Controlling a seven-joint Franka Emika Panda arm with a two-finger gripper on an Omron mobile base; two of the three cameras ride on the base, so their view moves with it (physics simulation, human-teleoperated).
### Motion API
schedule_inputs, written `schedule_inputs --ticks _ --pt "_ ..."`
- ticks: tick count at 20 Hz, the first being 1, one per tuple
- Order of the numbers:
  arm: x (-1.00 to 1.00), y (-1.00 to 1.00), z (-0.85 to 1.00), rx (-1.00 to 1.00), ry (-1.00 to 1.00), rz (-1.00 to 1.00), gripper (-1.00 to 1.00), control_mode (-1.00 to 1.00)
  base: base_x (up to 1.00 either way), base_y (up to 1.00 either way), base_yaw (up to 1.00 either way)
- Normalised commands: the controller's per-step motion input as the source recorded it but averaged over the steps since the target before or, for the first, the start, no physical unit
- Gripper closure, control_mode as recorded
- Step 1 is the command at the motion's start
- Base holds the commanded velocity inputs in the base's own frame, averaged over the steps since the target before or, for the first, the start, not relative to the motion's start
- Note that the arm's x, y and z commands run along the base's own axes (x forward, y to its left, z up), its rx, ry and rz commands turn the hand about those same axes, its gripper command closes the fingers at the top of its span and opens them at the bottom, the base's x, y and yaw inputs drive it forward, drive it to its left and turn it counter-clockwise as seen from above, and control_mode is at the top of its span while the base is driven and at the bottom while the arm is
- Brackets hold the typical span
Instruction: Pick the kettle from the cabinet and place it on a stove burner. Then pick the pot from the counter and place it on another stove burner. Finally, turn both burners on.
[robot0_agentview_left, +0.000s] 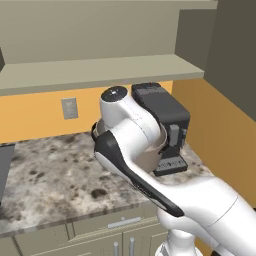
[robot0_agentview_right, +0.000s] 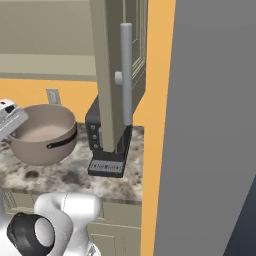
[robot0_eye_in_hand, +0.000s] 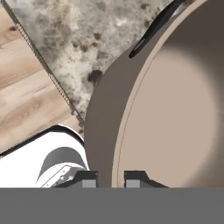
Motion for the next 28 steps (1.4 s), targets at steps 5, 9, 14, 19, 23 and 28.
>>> schedule_inputs --ticks 5,9,14,19,23,28 --pt "-0.32 0.00 0.28 0.00 0.00 0.00 1.00 -1.00 0.00 0.00 0.00" --pt "-0.17 0.00 0.05 0.00 0.00 0.00 1.00 1.00 -0.36 0.00 0.00" --pt "0.00 0.00 0.00 0.00 0.00 0.00 1.00 1.00 -1.00 0.00 0.00" --pt "0.00 0.00 0.00 0.00 0.00 0.00 1.00 1.00 -1.00 0.00 0.00" --pt "0.00 0.00 0.00 0.00 0.00 0.00 1.00 1.00 -0.93 0.06 0.00" --pt "0.00 0.00 0.00 0.00 0.00 0.00 1.00 1.00 -0.45 0.58 0.00"
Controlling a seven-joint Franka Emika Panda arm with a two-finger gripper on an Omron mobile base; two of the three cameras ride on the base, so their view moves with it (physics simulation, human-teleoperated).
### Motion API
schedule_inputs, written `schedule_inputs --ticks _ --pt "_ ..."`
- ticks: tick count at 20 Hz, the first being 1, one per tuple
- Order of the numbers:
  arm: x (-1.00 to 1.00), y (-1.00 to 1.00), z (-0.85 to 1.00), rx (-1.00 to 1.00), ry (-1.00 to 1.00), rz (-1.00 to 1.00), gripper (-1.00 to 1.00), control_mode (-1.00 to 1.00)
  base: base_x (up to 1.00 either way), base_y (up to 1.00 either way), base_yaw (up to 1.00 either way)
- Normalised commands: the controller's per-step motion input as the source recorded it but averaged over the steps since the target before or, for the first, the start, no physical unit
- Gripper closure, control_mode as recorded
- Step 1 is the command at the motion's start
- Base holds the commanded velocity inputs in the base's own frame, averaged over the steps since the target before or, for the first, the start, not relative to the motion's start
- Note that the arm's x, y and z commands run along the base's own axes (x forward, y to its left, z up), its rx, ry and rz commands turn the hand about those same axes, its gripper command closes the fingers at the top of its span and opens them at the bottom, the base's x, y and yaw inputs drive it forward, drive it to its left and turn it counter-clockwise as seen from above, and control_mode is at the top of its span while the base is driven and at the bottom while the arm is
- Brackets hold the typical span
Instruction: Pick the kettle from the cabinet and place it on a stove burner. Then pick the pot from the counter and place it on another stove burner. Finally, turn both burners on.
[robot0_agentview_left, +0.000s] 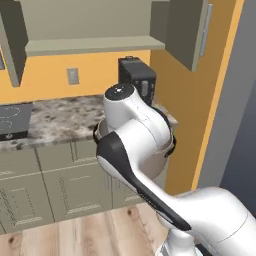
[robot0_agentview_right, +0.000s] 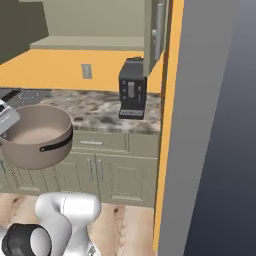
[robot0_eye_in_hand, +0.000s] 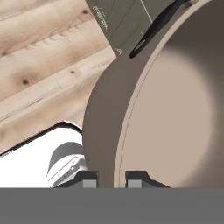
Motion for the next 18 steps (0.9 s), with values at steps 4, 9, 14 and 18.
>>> schedule_inputs --ticks 4,9,14,18 --pt "0.00 0.00 0.00 0.00 0.00 0.00 1.00 1.00 -0.03 0.99 0.00" --pt "0.00 0.00 0.00 0.00 0.00 0.00 1.00 1.00 0.00 1.00 0.00" --pt "0.00 0.00 0.00 0.00 0.00 0.00 1.00 1.00 0.05 0.93 0.00" --pt "0.00 0.00 0.00 0.00 0.00 0.00 1.00 1.00 0.40 0.59 0.00"
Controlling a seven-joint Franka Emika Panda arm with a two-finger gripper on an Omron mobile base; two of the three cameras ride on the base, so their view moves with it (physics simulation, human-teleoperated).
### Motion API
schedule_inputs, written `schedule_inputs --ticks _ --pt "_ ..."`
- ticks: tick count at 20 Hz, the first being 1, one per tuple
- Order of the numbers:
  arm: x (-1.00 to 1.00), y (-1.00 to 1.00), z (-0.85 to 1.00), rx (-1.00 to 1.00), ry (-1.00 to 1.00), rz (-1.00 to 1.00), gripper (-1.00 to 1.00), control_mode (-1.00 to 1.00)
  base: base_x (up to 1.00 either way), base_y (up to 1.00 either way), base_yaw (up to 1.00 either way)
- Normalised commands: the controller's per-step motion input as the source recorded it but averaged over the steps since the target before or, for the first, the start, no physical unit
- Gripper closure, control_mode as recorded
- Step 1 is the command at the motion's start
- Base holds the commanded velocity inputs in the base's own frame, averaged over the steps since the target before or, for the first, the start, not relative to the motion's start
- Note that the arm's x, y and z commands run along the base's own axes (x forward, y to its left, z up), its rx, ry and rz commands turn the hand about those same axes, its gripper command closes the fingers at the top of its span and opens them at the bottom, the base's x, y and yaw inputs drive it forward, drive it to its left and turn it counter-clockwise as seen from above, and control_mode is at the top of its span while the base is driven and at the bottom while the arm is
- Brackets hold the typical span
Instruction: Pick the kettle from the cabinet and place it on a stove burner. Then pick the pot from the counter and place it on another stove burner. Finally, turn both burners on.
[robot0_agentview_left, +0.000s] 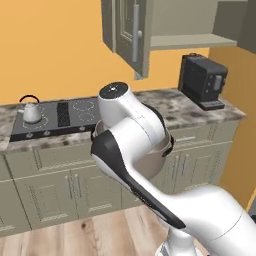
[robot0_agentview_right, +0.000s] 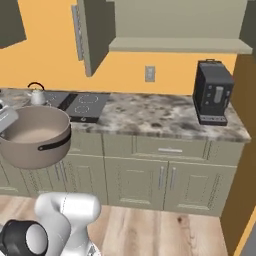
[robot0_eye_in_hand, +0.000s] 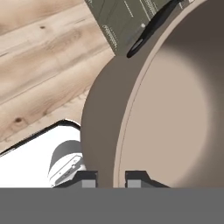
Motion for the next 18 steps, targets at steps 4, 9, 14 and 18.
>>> schedule_inputs --ticks 4,9,14,18 --pt "0.00 0.00 0.00 0.00 0.00 0.00 1.00 1.00 0.74 0.43 0.00" --pt "0.00 0.00 0.00 0.00 0.00 0.00 1.00 1.00 0.82 0.49 -0.03" --pt "0.00 0.00 0.00 0.00 0.00 0.00 1.00 1.00 0.69 0.66 -0.07" --pt "0.00 0.00 0.00 0.00 0.00 0.00 1.00 1.00 0.62 0.57 -0.06"
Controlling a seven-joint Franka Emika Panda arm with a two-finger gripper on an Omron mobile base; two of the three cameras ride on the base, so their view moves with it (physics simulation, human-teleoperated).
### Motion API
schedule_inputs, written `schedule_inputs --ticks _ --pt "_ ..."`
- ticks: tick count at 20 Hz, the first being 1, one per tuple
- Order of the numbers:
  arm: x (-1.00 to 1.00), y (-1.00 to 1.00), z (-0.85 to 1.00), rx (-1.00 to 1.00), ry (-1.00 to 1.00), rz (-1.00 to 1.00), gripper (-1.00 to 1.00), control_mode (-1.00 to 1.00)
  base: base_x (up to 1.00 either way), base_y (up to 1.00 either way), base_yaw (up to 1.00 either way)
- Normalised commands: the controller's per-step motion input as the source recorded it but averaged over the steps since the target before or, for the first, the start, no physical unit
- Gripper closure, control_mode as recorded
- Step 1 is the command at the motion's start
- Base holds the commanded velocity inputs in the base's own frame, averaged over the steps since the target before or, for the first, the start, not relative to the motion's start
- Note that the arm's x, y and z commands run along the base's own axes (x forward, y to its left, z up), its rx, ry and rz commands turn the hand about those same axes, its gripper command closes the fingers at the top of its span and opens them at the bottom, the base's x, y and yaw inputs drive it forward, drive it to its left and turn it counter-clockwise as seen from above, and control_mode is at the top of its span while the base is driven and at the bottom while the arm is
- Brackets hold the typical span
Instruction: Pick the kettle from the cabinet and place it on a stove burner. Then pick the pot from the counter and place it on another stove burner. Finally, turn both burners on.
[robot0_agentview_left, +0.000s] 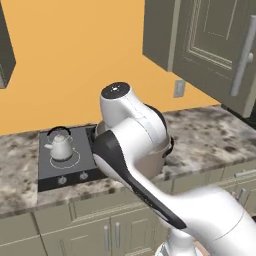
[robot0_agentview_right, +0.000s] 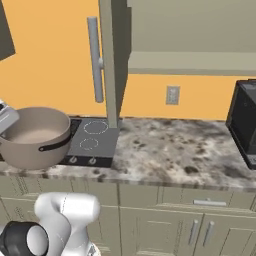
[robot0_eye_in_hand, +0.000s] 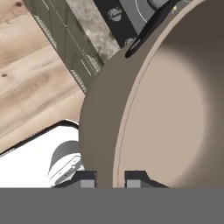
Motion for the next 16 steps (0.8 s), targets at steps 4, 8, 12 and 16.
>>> schedule_inputs --ticks 4,8,12,16 --pt "0.00 0.00 0.00 0.00 0.00 0.00 1.00 1.00 0.67 0.28 -0.06" --pt "0.00 0.00 0.00 0.00 0.00 0.00 1.00 1.00 0.65 0.29 -0.07" --pt "0.00 0.00 0.00 0.00 0.00 0.00 1.00 1.00 0.57 0.44 -0.09" --pt "0.24 0.19 0.00 -0.03 0.00 -0.05 1.00 -1.00 0.25 0.24 -0.05"
